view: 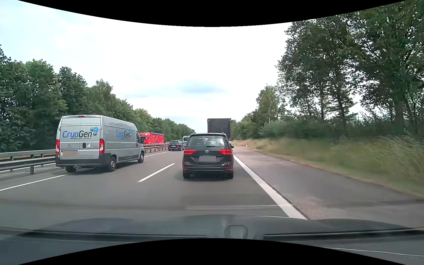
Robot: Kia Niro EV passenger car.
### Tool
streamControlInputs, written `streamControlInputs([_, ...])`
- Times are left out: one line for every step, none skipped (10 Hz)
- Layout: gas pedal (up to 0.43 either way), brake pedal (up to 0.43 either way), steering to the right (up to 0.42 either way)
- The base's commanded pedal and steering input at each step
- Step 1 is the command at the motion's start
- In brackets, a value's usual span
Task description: Follow the waypoints while adhering to traffic rules and regulations
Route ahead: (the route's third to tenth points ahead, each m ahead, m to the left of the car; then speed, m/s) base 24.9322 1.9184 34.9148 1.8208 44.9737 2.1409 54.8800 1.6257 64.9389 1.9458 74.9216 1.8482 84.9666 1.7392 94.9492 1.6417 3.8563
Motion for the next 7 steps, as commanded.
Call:
streamControlInputs([0.059, 0.0, 0.005])
streamControlInputs([0.059, 0.0, 0.004])
streamControlInputs([0.059, 0.0, 0.004])
streamControlInputs([0.059, 0.0, 0.004])
streamControlInputs([0.059, 0.0, 0.004])
streamControlInputs([0.059, 0.0, 0.004])
streamControlInputs([0.047, 0.0, 0.004])
